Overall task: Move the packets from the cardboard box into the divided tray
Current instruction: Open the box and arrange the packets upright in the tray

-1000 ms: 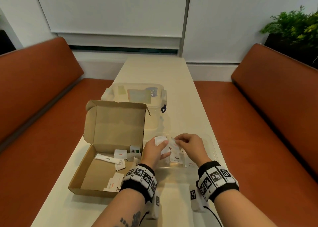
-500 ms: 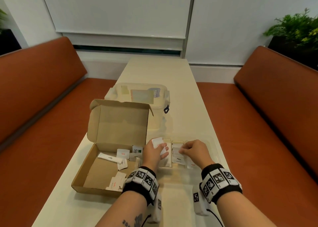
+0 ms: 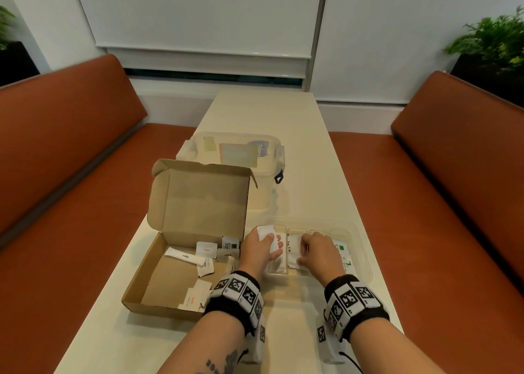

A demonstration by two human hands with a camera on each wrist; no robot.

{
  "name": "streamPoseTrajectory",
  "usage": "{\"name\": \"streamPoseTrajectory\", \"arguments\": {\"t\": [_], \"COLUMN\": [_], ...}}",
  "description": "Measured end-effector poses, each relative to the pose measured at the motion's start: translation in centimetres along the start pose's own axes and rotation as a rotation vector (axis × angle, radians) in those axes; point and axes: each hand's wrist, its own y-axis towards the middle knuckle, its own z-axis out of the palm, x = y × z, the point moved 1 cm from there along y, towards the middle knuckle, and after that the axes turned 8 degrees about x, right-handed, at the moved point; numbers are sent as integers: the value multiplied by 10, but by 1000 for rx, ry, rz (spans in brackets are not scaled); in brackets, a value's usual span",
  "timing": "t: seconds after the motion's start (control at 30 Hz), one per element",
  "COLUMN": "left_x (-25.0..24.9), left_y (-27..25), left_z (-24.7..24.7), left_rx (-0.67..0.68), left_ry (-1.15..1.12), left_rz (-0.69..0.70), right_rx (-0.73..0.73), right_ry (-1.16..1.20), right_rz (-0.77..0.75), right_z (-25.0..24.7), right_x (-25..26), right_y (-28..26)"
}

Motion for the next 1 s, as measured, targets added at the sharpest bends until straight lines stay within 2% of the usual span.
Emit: {"name": "streamPoseTrajectory", "arguments": {"t": [0.27, 0.57, 0.73, 0.9, 1.0], "left_x": [-2, -3, -3, -3, -2], "left_y": [-1, -1, -2, -1, 0], "left_z": [0, 1, 1, 2, 1], "left_rx": [1, -8, -10, -7, -7], "left_ry": [-1, -23, -16, -14, -20], "left_rz": [-9, -14, -10, -12, -7], "right_rx": [-11, 13, 16, -48, 8], "right_ry": [-44, -194, -80, 273, 242], "right_rz": [-31, -107, -88, -17, -47], "right_z": [3, 3, -5, -37, -48], "right_x": [-2, 2, 0, -14, -18], "right_y": [1, 1, -1, -2, -3]}}
